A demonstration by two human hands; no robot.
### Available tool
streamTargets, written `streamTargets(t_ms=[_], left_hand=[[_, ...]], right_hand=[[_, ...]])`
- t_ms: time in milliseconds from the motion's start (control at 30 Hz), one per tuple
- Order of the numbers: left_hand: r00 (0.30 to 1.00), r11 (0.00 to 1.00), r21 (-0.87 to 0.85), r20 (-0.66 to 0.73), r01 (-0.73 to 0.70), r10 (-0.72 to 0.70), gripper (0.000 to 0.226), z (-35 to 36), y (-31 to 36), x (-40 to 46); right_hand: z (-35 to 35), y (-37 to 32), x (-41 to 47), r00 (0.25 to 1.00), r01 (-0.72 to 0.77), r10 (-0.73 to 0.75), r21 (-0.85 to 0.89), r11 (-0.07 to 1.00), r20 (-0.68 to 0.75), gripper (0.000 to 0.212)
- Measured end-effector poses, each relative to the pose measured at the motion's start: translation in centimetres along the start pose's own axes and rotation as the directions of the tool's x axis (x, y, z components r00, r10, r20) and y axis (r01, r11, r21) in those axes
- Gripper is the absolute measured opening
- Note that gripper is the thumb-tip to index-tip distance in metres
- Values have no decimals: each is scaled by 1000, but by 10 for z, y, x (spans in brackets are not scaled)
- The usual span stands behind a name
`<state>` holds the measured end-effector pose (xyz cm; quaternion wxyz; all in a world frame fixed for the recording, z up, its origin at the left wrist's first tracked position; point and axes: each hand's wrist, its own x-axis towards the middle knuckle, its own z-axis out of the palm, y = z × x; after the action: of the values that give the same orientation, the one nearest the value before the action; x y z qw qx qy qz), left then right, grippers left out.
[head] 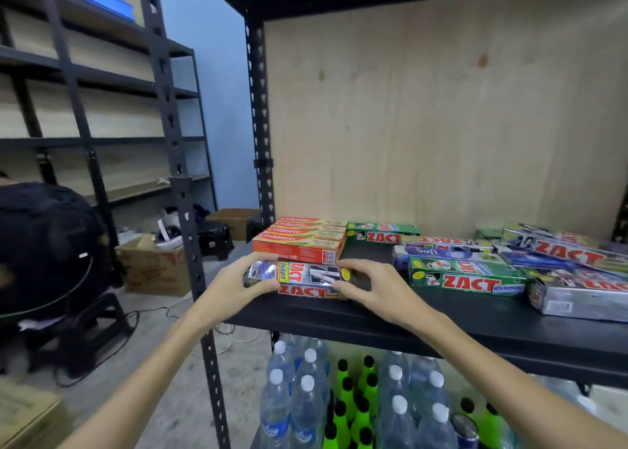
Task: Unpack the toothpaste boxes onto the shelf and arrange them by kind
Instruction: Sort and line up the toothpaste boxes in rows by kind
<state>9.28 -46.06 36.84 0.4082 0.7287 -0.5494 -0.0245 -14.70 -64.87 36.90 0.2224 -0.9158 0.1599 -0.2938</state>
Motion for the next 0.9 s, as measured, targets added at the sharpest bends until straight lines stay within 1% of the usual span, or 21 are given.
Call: streamTargets(t_ms=[133, 233, 300, 400, 433, 567, 733, 800, 900], left_hand=[[1000, 993, 115, -22, 3, -1, 48, -8, -14, 5], [998, 976, 219, -53, -6, 18, 51, -10, -22, 11], [994, 957, 287, -79, -49, 75, 56, -8, -21, 12], [974, 926, 342, -98, -158, 202, 64, 7, -7, 19], [969, 921, 342, -95, -185, 230, 63, 16, 2, 22], [948, 910, 311, -76, -273, 310, 61, 60, 46, 43], [933, 900, 268, -9, -344, 359, 52, 120, 106, 65], [928, 898, 245, 12, -365, 373, 51, 144, 126, 71], [929, 906, 206, 74, -370, 363, 53, 176, 149, 79]], right_hand=[[20, -6, 16, 997, -76, 74, 67, 995, 19, 57], [30, -9, 25, 997, -76, 74, 77, 994, 19, 57], [28, -8, 27, 998, -68, 67, 67, 995, 10, 59], [14, 2, 16, 998, -50, 51, 25, 998, -40, 72], [6, 8, 10, 997, -50, 50, -1, 999, -67, 73], [-35, 40, -22, 980, -98, 88, -50, 994, -178, 64], [-90, 81, -57, 946, -212, 152, -192, 958, -286, 64], [-107, 97, -68, 933, -261, 167, -281, 924, -319, 67], [-120, 110, -81, 921, -338, 189, -459, 821, -341, 67]])
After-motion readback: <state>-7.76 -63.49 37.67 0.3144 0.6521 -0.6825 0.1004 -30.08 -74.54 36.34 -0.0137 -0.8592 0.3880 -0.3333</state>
